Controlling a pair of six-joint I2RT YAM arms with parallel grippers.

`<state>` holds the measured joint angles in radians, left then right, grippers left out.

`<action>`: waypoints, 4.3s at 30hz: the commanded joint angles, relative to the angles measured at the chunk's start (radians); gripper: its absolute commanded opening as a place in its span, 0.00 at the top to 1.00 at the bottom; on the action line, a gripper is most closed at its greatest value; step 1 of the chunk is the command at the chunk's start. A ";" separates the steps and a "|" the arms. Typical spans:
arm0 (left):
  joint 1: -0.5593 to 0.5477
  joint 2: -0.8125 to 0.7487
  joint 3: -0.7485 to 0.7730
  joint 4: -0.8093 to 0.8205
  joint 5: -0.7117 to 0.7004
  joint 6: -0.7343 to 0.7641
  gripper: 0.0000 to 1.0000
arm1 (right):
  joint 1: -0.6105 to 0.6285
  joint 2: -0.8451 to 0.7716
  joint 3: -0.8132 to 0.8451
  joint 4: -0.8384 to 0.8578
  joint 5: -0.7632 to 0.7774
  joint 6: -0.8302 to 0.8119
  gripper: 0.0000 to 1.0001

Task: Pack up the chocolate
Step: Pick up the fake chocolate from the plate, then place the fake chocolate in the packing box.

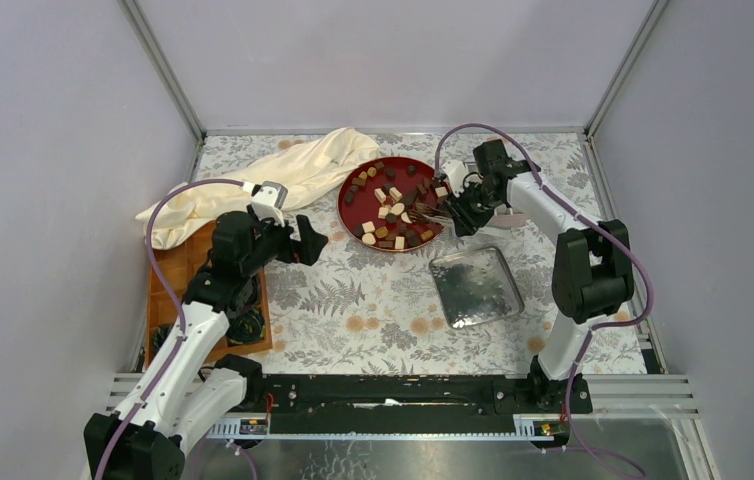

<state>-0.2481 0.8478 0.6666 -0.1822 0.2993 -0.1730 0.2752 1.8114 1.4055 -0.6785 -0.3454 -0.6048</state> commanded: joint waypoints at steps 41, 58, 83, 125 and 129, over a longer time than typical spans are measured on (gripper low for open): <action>-0.005 -0.017 0.010 0.009 0.009 0.000 0.01 | -0.061 -0.106 0.033 0.052 -0.133 0.064 0.97; -0.005 -0.020 0.011 0.009 0.019 -0.005 0.01 | -0.321 -0.171 -0.039 0.221 -0.029 0.178 0.96; -0.005 -0.021 0.011 0.011 0.028 -0.010 0.01 | -0.320 -0.050 -0.033 0.287 0.005 0.217 0.83; -0.005 -0.020 0.009 0.010 0.003 0.001 0.01 | -0.314 -0.257 -0.095 0.316 -0.150 0.230 0.53; -0.005 -0.010 0.006 0.013 -0.014 0.009 0.01 | -0.314 -0.303 -0.119 0.318 -0.285 0.230 0.53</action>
<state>-0.2481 0.8349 0.6666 -0.1822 0.3077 -0.1734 -0.0456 1.5856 1.3052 -0.4046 -0.4595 -0.3840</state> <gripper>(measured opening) 0.986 0.475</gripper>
